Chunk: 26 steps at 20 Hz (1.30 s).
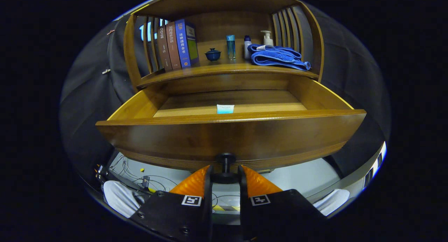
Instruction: Pull open the drawer, take out the items inside it, and place them on the countertop above the cabinet.
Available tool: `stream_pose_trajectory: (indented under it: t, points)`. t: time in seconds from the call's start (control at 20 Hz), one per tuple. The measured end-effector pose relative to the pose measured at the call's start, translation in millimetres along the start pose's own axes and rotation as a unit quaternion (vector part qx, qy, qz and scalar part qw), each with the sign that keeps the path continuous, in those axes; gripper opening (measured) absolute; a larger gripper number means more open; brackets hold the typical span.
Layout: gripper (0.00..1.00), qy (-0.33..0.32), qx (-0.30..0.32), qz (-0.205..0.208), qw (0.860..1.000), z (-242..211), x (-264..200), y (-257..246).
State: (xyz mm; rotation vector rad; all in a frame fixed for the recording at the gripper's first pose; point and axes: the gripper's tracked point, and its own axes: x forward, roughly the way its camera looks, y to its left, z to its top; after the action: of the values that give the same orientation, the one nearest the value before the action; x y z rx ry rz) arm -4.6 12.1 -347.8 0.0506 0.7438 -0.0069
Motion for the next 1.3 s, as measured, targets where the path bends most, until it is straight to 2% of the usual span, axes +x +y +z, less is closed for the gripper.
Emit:
stream_pose_trajectory:
  t: [0.3,0.35,0.5,0.65,0.7,0.85,0.95,1.15,1.3]
  points:
    - [0.36,0.010,0.004,-0.003,1.000,-11.6,-2.1,1.1]
    - [0.38,0.012,0.006,-0.003,1.000,-12.5,-1.0,0.6]
    - [0.54,0.009,-0.001,-0.016,1.000,-15.0,-12.2,-0.7]
    - [0.96,0.013,-0.004,-0.026,1.000,-14.4,-38.7,0.6]
    - [1.00,0.011,0.000,-0.029,1.000,-10.4,-49.2,2.5]
    - [1.00,-0.010,0.017,-0.022,1.000,23.6,-80.0,9.9]
    - [1.00,-0.016,0.023,-0.014,1.000,55.7,-80.9,13.6]
    - [1.00,-0.013,0.028,-0.015,0.999,113.9,-49.1,7.4]
    - [1.00,0.035,0.011,-0.011,0.999,123.9,-7.8,13.0]
